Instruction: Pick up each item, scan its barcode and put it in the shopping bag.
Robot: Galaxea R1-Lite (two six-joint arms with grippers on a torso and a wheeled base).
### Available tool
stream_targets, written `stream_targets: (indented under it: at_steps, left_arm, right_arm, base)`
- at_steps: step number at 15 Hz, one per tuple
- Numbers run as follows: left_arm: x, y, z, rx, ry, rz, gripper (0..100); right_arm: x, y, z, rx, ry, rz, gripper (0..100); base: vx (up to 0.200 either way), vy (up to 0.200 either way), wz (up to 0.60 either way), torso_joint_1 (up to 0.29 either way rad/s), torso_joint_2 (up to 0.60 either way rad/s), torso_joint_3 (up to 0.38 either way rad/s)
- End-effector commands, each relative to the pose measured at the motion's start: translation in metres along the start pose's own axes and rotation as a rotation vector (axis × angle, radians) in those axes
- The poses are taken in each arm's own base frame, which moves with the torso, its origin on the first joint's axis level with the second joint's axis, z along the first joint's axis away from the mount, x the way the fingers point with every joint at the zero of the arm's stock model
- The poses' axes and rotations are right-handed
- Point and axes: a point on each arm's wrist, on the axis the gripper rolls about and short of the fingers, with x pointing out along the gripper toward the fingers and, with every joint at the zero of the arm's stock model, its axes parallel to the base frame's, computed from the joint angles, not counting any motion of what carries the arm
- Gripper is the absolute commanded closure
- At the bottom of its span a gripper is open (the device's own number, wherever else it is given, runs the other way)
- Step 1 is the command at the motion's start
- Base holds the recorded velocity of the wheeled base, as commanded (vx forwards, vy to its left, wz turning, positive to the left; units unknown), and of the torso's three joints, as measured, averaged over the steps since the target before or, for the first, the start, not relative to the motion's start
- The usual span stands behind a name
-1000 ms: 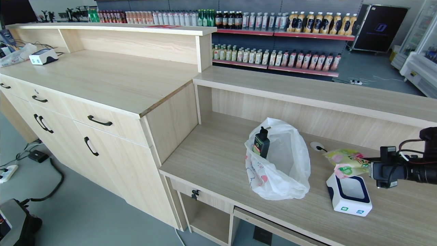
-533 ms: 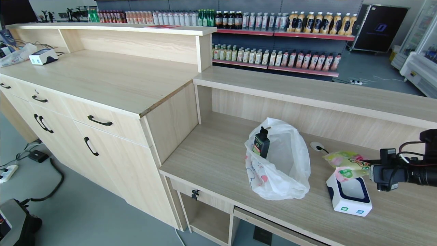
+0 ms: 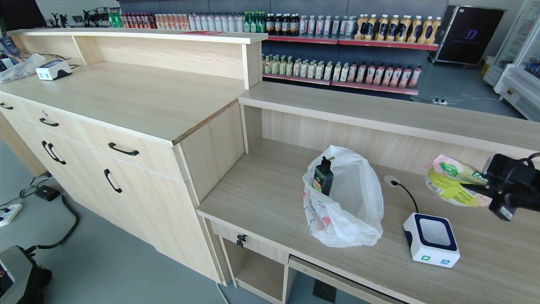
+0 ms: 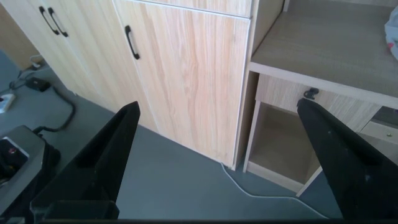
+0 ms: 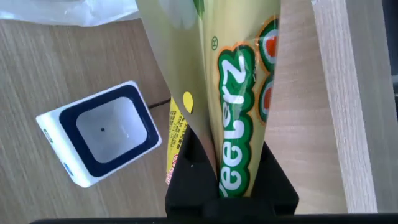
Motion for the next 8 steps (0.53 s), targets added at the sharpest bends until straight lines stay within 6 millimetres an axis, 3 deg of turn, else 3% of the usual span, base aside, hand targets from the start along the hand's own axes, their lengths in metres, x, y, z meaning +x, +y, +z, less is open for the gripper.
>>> stream_targets:
  at_steps: [1, 6, 8]
  left_arm:
    - [0.000, 0.000, 0.000, 0.000, 0.000, 0.000, 0]
    - [0.000, 0.000, 0.000, 0.000, 0.000, 0.002, 0]
    - [0.000, 0.000, 0.000, 0.000, 0.000, 0.002, 0]
  right_arm:
    - [-0.057, -0.008, 0.040, 0.219, 0.041, -0.241, 100]
    - [-0.083, 0.013, 0.038, 0.413, 0.070, -0.307, 100]
    - [-0.088, 0.015, 0.050, 0.474, 0.050, -0.344, 100]
  base:
    - [0.000, 0.000, 0.00, 0.000, 0.00, 0.000]
    - [0.000, 0.000, 0.00, 0.000, 0.00, 0.000]
    - [0.000, 0.000, 0.60, 0.000, 0.00, 0.000]
